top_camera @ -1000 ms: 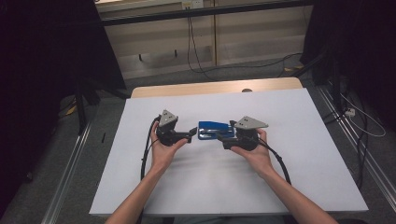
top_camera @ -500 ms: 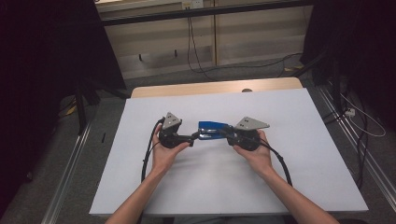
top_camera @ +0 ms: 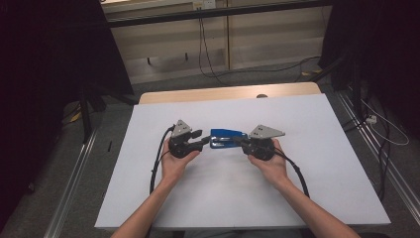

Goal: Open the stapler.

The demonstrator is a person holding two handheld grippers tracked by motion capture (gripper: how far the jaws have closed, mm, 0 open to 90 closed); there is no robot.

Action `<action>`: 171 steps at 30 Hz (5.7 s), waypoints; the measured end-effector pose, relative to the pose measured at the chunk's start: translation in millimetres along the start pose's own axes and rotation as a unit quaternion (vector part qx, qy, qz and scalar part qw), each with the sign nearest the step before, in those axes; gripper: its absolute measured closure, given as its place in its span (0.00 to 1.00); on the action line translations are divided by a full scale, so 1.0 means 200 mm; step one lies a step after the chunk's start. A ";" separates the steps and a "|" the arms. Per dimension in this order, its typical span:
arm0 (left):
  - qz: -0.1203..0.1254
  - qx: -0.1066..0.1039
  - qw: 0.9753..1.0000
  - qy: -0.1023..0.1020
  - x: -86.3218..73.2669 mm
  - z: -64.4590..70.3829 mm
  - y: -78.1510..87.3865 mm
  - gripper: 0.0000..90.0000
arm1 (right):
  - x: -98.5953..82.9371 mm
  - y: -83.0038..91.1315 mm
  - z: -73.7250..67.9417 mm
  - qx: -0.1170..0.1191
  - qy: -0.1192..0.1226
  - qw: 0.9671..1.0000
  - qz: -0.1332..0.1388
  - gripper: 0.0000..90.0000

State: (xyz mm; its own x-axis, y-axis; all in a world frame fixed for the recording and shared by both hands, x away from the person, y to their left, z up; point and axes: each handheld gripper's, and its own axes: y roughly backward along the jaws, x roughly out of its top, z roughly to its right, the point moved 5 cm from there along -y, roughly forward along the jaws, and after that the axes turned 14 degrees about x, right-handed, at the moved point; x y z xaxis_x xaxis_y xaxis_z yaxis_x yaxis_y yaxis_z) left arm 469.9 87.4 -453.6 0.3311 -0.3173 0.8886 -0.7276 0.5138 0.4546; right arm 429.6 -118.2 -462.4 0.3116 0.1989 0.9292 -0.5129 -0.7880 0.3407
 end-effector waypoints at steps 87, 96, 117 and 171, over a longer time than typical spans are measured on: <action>-0.055 0.033 0.997 -0.050 -0.04 0.03 -0.18 1.00 | -0.03 -0.30 0.02 -0.007 -0.010 0.995 -0.101 1.00; -0.039 0.022 0.999 -0.027 0.00 0.02 -0.16 1.00 | -0.03 -0.30 0.02 -0.008 -0.012 0.995 -0.100 1.00; -0.016 0.029 0.999 -0.037 0.04 0.04 -0.14 1.00 | 0.00 -0.32 -0.02 -0.027 0.009 0.997 -0.065 1.00; -0.042 0.021 0.998 -0.046 -0.01 0.07 -0.21 1.00 | 0.03 -0.35 -0.01 -0.061 0.013 0.998 -0.031 1.00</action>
State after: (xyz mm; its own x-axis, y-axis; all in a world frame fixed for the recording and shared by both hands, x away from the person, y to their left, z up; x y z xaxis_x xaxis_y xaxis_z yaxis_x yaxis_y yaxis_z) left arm 491.8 55.9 -475.4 0.3366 -0.4306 0.8374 -0.7245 0.4497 0.5224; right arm 466.5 -61.4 -479.8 0.3252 0.2608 0.9090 -0.5869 -0.6980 0.4102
